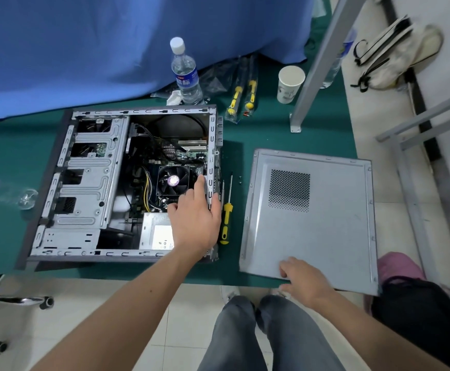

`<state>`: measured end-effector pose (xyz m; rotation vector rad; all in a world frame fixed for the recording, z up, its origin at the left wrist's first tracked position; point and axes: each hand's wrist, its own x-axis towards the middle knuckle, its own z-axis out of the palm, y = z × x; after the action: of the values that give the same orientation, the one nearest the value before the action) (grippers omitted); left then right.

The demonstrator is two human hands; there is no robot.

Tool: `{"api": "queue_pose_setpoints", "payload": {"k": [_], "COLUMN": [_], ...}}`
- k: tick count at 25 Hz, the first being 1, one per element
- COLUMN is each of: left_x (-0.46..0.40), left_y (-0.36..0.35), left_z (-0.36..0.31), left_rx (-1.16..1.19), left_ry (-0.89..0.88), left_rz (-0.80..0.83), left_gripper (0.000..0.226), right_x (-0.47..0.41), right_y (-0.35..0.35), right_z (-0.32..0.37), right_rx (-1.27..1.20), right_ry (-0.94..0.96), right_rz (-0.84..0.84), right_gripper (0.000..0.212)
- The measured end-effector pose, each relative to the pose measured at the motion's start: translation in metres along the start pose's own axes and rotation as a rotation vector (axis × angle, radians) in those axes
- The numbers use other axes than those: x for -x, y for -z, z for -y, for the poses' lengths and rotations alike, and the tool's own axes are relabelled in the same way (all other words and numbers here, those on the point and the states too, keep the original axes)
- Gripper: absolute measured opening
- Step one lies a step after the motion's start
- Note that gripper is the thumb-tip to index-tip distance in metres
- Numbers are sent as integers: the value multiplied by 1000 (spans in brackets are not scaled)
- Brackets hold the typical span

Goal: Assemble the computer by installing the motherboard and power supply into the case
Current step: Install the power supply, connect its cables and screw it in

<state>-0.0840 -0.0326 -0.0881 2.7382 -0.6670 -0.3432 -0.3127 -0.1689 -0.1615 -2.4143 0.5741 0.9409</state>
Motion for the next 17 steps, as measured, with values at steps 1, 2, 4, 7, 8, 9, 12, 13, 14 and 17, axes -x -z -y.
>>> {"api": "queue_pose_setpoints", "payload": {"k": [1, 2, 4, 7, 8, 9, 12, 13, 14, 17], "left_x": [0, 1, 5, 5, 6, 8, 28, 36, 42, 41], "left_y": [-1, -3, -5, -3, 0, 5, 18, 23, 30, 57], "left_z": [1, 3, 7, 7, 4, 1, -14, -21, -29, -55], "left_rx": [-6, -15, -49, -184, -238, -272, -182, -112, -60, 51], "left_ry": [0, 0, 1, 15, 5, -22, -234, -330, -412, -496], "left_rz": [-5, -8, -4, 37, 46, 51, 132, 214, 322, 541], "left_gripper": [63, 62, 61, 60, 60, 61, 71, 80, 87, 79], "right_x": [-1, -2, -1, 9, 16, 24, 48, 57, 64, 84], "right_y": [0, -1, -4, 10, 21, 31, 74, 91, 109, 160], "right_z": [1, 4, 10, 14, 14, 13, 14, 16, 19, 21], "right_rx": [87, 167, 285, 315, 296, 271, 202, 198, 186, 158], "right_ry": [28, 57, 103, 183, 204, 221, 249, 263, 265, 219], "right_rz": [13, 21, 36, 41, 45, 46, -22, -60, -96, -174], "right_gripper": [7, 7, 25, 22, 14, 9, 5, 2, 5, 13]}}
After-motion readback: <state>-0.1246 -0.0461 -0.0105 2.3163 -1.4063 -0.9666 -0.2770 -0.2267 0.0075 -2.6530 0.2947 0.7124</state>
